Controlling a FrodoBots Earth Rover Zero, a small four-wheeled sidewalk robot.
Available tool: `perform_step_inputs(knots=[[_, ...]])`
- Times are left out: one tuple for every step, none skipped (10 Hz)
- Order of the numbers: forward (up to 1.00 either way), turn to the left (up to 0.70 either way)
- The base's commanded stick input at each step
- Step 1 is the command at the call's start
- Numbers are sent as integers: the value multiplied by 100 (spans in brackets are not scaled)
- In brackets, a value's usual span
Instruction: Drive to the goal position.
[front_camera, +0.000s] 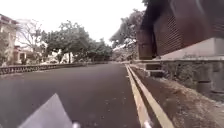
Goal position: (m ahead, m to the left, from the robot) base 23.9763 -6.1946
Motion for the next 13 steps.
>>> perform_step_inputs(knots=[[0,0],[0,0],[0,-23],[0,-52],[0,-65],[0,-60],[0,-55],[2,0],[5,0],[70,0],[70,0],[70,0],[70,0]])
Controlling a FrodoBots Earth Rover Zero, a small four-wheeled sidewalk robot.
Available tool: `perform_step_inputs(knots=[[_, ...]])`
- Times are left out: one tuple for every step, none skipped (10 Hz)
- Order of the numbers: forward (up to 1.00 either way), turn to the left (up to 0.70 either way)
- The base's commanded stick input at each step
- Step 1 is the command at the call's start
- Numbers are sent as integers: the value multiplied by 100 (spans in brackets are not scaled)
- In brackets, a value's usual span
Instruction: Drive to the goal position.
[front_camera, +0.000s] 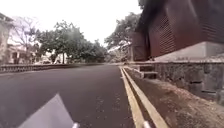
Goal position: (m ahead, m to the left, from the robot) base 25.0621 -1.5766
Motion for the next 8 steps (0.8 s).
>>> perform_step_inputs(knots=[[70,0],[70,0],[70,0],[70,0],[70,0],[70,-1],[70,-13],[70,-25]])
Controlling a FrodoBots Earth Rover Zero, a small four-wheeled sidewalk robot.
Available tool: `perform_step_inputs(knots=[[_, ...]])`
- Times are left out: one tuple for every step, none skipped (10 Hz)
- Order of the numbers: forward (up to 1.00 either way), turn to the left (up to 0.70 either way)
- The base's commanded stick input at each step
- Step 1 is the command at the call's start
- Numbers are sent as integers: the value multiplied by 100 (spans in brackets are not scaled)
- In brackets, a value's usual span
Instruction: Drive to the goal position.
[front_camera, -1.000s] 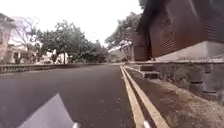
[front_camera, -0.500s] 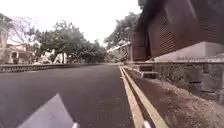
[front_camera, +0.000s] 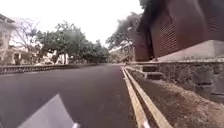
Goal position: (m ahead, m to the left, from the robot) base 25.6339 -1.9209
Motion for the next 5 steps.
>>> perform_step_inputs(knots=[[70,0],[70,0],[70,-13],[70,-8],[70,-2]])
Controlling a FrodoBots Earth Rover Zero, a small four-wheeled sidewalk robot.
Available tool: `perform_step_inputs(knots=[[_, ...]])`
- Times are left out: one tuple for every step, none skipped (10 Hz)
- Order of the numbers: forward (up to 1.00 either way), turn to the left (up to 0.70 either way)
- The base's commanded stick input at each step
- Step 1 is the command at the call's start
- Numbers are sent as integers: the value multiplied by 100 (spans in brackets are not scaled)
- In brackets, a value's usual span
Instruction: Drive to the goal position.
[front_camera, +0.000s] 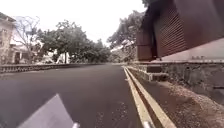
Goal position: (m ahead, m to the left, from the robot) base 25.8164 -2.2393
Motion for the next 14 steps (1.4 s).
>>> perform_step_inputs(knots=[[70,-7],[70,-7],[70,-7],[70,0],[70,0],[70,-8],[70,-3],[70,-28],[70,-29],[70,-29],[70,0],[70,0],[85,0],[85,0]])
